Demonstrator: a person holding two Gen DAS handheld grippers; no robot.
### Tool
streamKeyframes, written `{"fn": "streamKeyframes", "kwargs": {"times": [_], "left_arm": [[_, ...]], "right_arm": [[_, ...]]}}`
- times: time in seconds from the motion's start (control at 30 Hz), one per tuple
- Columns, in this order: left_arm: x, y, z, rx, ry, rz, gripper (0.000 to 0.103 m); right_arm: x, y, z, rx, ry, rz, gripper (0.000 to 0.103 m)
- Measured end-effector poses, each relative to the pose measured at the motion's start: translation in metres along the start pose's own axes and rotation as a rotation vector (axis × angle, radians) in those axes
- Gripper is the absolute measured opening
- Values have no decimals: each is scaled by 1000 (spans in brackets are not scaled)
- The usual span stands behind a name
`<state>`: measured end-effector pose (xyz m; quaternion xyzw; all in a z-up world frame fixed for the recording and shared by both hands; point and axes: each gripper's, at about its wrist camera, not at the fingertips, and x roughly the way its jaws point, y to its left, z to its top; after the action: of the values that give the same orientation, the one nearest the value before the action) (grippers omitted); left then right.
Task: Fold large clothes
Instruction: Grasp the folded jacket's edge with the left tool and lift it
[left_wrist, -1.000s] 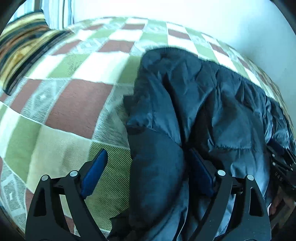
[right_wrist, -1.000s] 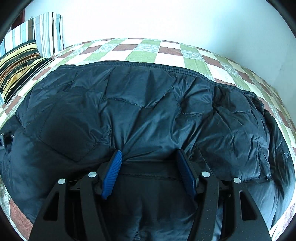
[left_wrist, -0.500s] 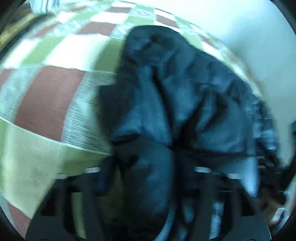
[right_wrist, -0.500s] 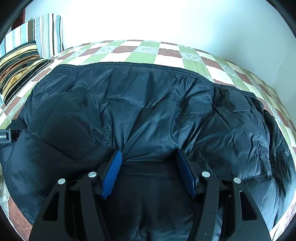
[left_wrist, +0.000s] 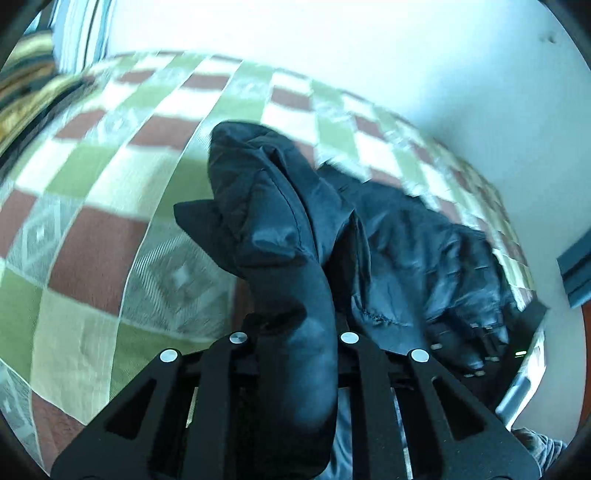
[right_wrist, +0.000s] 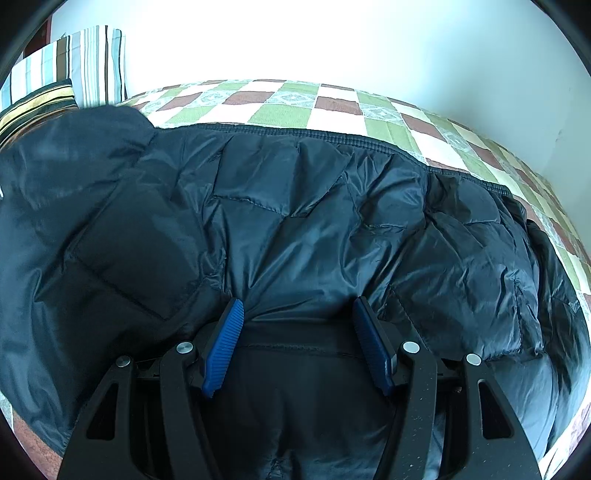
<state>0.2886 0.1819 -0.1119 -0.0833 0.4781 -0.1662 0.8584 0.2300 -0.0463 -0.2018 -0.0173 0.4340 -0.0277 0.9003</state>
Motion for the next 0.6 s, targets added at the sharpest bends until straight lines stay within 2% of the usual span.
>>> {"fn": "streamKeyframes", "kwargs": {"times": [0.23,0.6], "left_arm": [[-19,-67,15,148,-53,-4,15],[-8,-152,9,296,-65,32,15]], "right_arm": [[2,-1,1,2,1,4,61],[4,-11,3,8,1,40,61]]}}
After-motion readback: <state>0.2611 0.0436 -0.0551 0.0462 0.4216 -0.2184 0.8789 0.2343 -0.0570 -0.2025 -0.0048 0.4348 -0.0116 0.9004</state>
